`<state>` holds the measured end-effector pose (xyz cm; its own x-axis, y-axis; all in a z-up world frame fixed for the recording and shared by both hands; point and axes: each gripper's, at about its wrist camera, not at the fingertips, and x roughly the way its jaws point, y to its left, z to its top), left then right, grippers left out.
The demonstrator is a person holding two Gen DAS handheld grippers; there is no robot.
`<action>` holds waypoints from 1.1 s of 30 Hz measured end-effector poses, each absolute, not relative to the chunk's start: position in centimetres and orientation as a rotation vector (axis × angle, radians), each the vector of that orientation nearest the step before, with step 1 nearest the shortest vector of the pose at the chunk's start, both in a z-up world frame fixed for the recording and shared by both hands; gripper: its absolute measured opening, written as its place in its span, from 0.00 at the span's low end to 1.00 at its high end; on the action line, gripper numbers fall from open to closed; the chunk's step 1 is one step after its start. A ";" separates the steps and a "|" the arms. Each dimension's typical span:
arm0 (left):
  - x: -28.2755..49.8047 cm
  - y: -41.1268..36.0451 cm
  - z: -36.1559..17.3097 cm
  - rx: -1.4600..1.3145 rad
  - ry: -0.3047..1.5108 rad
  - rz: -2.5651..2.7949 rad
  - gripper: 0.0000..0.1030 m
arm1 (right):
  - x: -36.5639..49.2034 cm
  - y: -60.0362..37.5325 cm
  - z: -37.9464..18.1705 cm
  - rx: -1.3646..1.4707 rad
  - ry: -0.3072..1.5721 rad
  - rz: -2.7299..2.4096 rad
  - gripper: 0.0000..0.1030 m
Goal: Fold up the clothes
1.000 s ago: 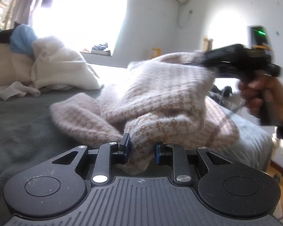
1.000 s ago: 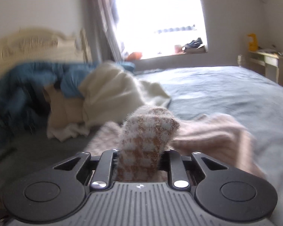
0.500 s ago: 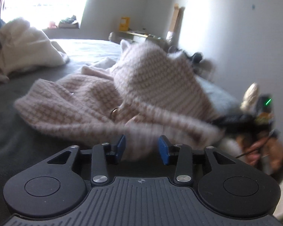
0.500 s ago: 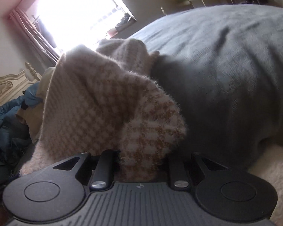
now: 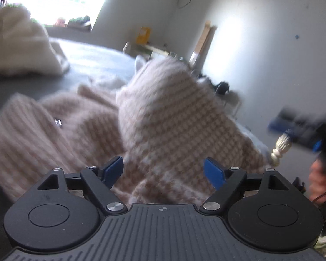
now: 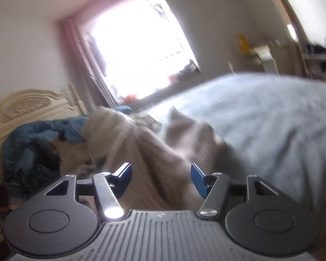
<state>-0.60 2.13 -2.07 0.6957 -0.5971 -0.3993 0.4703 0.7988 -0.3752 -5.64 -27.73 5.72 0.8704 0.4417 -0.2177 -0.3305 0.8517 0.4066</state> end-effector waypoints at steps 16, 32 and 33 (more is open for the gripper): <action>-4.5 1.0 -3.4 -0.266 0.464 -0.692 0.72 | 12.0 -13.7 5.0 0.102 0.648 0.541 0.33; -1.3 1.7 -0.8 -0.325 0.460 -0.681 0.74 | -6.3 -37.4 1.1 0.604 0.464 0.217 0.16; -0.9 0.8 -0.9 -0.316 0.468 -0.685 0.74 | -6.5 -38.6 -0.1 0.643 0.490 0.182 0.16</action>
<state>-0.88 0.80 -0.91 0.6777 -0.6677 -0.3082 0.5293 0.7338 -0.4259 -6.48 -38.55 -0.09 0.8712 0.3108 -0.3801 -0.0138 0.7893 0.6138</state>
